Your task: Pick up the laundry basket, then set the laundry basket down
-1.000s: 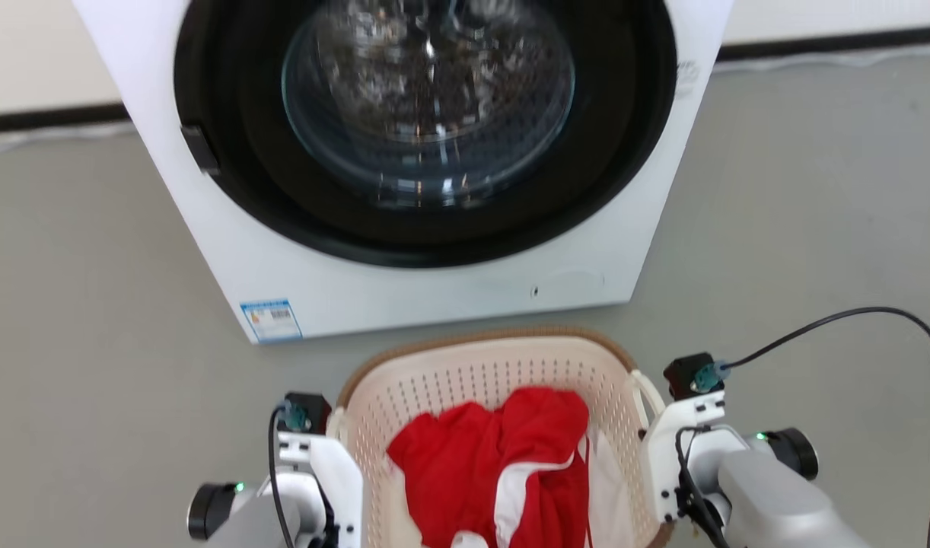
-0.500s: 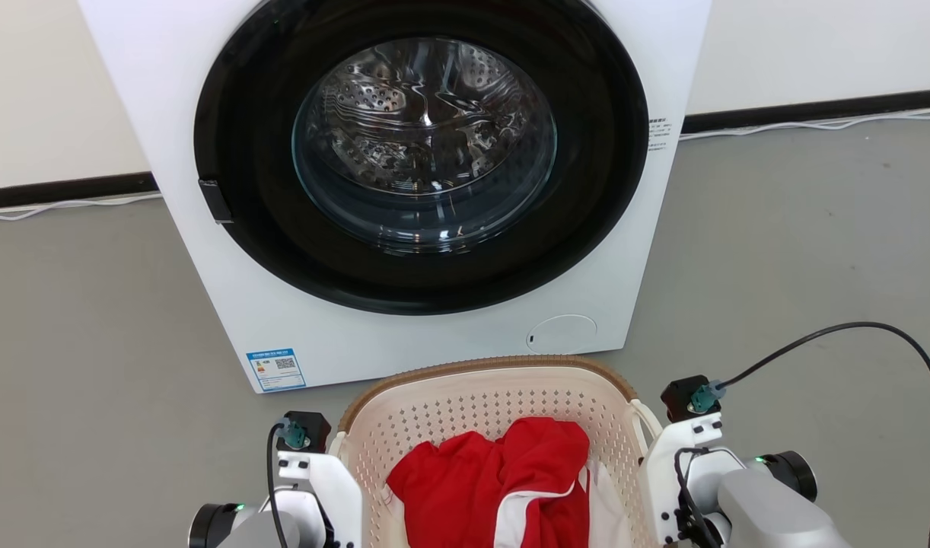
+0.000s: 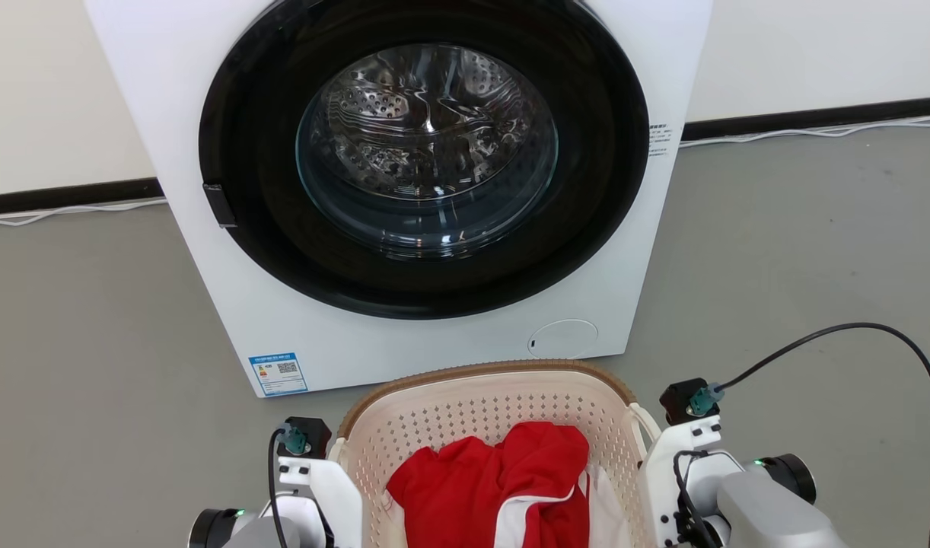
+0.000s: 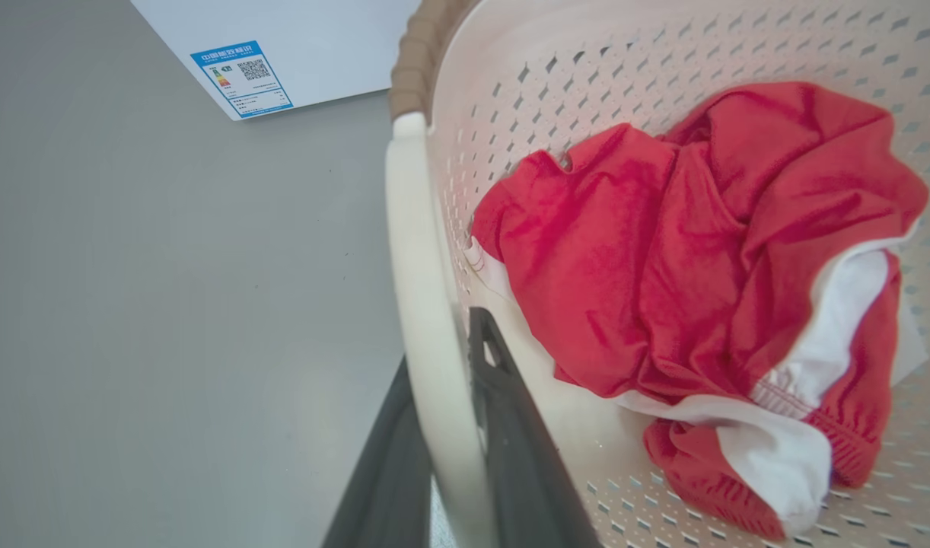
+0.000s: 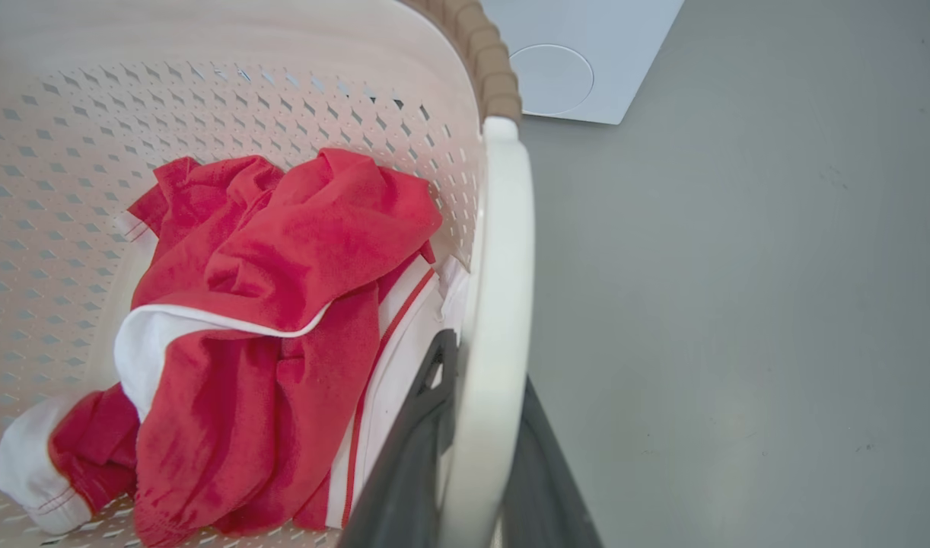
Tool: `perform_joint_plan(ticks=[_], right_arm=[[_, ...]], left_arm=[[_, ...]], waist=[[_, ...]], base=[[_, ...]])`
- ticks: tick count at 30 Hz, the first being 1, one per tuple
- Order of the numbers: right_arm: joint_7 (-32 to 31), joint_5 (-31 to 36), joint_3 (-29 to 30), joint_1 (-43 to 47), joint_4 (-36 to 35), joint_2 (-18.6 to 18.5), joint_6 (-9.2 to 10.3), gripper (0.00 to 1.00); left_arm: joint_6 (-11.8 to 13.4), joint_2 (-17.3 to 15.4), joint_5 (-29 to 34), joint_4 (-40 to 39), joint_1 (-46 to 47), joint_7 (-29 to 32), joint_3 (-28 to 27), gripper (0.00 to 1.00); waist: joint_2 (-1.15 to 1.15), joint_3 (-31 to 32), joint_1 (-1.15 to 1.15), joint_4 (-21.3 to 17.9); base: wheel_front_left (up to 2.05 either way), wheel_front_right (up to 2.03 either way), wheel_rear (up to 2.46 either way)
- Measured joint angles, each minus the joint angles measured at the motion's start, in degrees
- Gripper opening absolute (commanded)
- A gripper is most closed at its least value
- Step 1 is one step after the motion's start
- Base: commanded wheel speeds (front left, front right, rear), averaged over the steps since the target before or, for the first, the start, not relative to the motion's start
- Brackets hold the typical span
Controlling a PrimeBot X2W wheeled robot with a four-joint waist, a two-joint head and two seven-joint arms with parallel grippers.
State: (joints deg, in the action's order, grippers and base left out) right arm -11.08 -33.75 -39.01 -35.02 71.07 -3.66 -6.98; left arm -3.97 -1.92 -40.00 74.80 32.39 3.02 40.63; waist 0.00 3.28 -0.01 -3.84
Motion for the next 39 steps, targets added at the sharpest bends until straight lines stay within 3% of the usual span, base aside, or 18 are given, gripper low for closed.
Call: perform_joint_plan(ticks=[39], right_arm=[[0.93,-3.39,-2.98,-0.28,1.52,0.03,0.0,0.0]], left_arm=[[0.43,0.04,-2.33,0.01,0.0,0.01,3.12,0.0]], waist=[[0.0,-0.03,0.0,0.16]], base=[[0.0,0.0,0.0]])
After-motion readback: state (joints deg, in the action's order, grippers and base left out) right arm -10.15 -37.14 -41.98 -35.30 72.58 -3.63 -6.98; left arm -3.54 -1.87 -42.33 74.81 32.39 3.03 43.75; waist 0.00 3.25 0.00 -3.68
